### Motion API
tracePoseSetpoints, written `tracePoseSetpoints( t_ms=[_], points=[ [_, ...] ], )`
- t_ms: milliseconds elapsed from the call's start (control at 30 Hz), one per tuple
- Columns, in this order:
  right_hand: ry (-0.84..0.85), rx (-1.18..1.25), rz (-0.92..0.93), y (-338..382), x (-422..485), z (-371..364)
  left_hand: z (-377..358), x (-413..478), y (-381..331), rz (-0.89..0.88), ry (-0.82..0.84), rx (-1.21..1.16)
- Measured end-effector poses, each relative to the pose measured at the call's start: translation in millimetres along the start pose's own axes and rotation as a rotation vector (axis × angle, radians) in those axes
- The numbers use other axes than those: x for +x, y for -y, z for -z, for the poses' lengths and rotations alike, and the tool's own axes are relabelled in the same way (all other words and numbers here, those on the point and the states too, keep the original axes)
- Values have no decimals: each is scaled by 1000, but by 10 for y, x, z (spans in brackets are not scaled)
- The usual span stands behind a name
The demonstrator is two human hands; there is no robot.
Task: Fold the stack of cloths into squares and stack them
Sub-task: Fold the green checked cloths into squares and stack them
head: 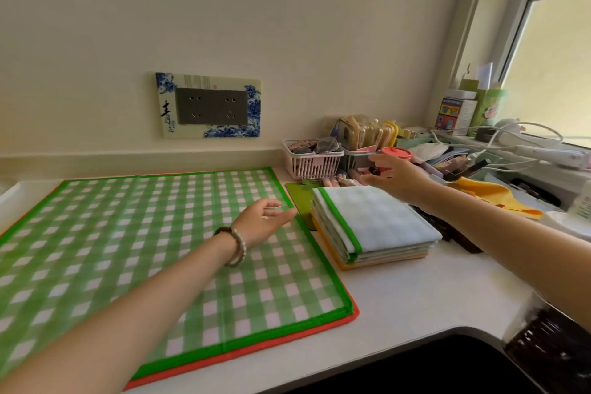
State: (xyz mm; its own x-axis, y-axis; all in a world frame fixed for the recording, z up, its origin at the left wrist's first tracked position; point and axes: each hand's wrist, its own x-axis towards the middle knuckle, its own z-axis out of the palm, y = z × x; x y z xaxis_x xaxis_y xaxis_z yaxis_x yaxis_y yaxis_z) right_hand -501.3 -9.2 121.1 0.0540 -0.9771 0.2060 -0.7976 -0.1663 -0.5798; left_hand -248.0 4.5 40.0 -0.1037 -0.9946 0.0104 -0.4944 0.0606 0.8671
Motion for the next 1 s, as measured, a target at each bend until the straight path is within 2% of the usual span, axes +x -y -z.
tracePoseSetpoints(
  t_ms=[133,233,333,533,767,1000],
  points=[
    [116,-171,229,386,-166,-479,372,-341,317,-23,152,492],
    [210,-255,398,640,-391,-957,652,-671,554,38,226,702],
    [348,-292,486,823,-636,-1392,927,-994,772,66,238,828],
    [592,-44,473,1058,-1035,-1846,1356,-1540,1033,79,289,821],
    [647,-80,610,1169,-1358,-1839,1527,-1931,1076,78,313,794],
    [652,-86,604,1187,-1430,-1785,1550,-2030,965,31,265,737]
  ],
)
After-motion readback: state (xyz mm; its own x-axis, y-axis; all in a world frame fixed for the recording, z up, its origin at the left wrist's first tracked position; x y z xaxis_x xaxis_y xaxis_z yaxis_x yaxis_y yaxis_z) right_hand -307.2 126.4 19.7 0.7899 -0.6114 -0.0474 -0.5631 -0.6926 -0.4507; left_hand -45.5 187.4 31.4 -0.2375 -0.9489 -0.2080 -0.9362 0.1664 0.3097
